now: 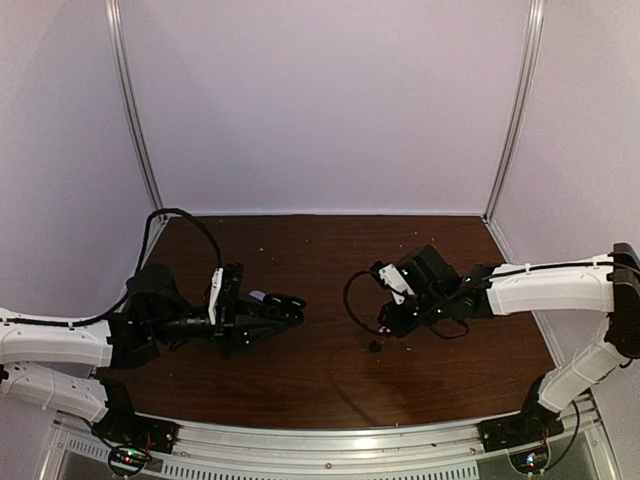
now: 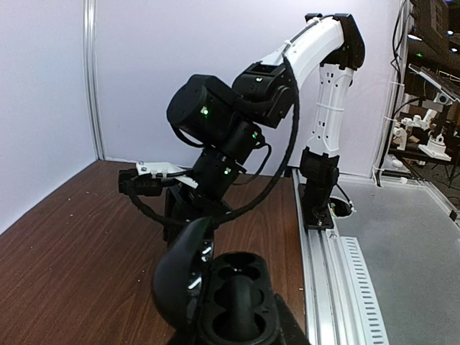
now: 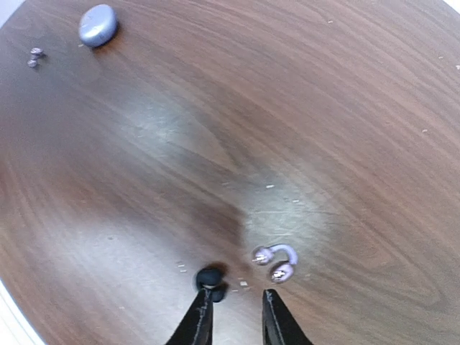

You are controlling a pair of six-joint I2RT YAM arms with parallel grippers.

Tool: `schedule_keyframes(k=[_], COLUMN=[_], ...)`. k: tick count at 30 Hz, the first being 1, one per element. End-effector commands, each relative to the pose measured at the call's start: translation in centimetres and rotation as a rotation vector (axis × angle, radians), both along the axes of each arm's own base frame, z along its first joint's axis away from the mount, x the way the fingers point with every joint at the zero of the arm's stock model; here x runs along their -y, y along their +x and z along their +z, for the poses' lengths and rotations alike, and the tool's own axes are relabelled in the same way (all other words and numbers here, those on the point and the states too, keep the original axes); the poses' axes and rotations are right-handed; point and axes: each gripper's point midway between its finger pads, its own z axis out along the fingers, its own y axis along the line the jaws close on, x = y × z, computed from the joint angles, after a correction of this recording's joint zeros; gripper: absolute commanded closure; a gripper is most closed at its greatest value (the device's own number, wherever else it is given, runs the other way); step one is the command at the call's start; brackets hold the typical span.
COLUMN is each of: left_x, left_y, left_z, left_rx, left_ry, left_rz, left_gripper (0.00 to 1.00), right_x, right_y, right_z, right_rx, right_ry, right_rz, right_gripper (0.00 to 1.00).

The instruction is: Insert the wireless bluetooth earbuds into the charging case

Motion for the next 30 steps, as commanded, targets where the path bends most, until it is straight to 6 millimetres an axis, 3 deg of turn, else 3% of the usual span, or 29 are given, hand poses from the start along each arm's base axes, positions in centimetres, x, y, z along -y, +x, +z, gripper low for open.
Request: schedule_keyframes(k=[1,9,16,30], left_x=[-0.2,-0.1,-0.2,-0.2], left_y=[0.2,0.2,0.2,0.2], left_z=[0.7,0.8,0.8,0.6], left_rx=[0.02,0.019,0.018,0.015], left_ry=[-0.028,-0.028,-0.027,-0.024], left_rz=[0.011,0.007,0.013,0.014], left_gripper=[1.0,1.0,1.0,1.0], right_x=[-1.8,-2.9,-2.5,-2.5], right_y=[-2.3,-3.3,-3.4,-3.2], right_z=[-0.4,-3.1,-5.2,-6.0], right_rx=[-0.078,-0.139,-0.169,-0.166], right_ry=[0.042,-0.005,-0.053,-0.068], right_rz=[0.078,0.125,0.12,0.122], right_gripper=[0.74,0.72,0.72,0.77])
